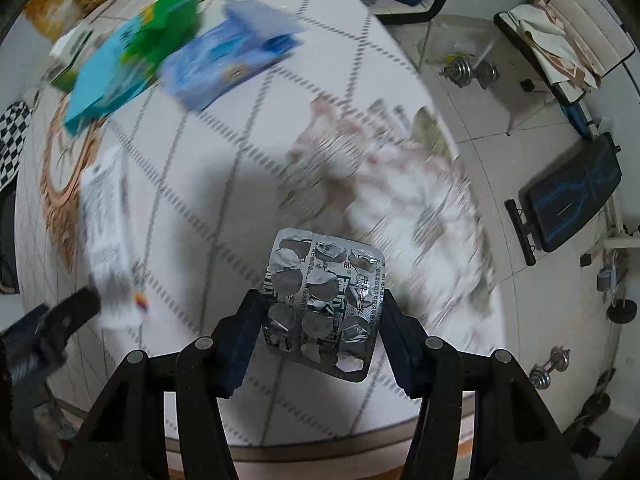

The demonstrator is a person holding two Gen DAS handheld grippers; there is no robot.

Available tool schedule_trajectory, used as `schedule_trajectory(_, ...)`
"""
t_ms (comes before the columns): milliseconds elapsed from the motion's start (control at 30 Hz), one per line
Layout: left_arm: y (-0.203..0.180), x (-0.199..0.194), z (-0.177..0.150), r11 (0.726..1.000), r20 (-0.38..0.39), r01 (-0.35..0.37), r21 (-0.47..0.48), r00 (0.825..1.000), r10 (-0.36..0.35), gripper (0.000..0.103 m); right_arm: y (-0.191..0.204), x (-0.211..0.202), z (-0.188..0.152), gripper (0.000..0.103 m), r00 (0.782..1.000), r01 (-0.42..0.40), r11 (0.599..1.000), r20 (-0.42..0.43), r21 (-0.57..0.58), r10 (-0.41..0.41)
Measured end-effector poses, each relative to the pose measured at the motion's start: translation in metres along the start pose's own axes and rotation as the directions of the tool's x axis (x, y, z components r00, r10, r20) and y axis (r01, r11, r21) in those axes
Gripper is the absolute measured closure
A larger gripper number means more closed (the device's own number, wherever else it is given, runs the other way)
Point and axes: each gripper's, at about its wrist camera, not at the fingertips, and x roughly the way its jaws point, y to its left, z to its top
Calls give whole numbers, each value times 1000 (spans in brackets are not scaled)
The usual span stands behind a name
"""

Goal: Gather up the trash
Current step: 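Grasp the white medicine box with the left tool while the right tool grasps an empty blister pack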

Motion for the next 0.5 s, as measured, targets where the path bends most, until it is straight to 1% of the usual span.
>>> schedule_trajectory(67,-7,9,10,1000,-18,-8,17,1000,9,1,-5,1,10,43,1000,-10,1000,-8,9,10)
schedule_trajectory(100,-8,13,13,999,-27,-22,23,999,22,1,-5,2,9,44,1000,-17,1000,-13,8,17)
schedule_trajectory(167,-8,17,16,999,-26,-20,25,999,20,6,-5,4,14,43,1000,-15,1000,-26,11,16)
schedule_trajectory(200,-7,17,16,1000,-20,-5,15,1000,5,12,-6,5,17,43,999,-14,1000,-30,8,14)
schedule_trajectory(233,-5,14,16,1000,-8,-1,9,1000,1,15,-5,6,19,43,999,-14,1000,-34,4,14)
schedule_trajectory(300,-4,9,15,1000,20,-1,17,1000,1,34,-12,4,16,43,999,-18,1000,-34,-1,18)
schedule_trajectory(400,-6,5,11,1000,35,-8,24,999,7,34,-13,3,7,43,1000,-2,1000,-26,-24,2)
schedule_trajectory(433,-5,5,9,1000,41,-3,23,999,2,34,-10,3,6,43,1000,10,999,-22,-34,-10)
schedule_trajectory(500,-7,2,6,999,48,-18,27,999,16,34,-2,0,2,43,999,29,998,-15,-50,-29)
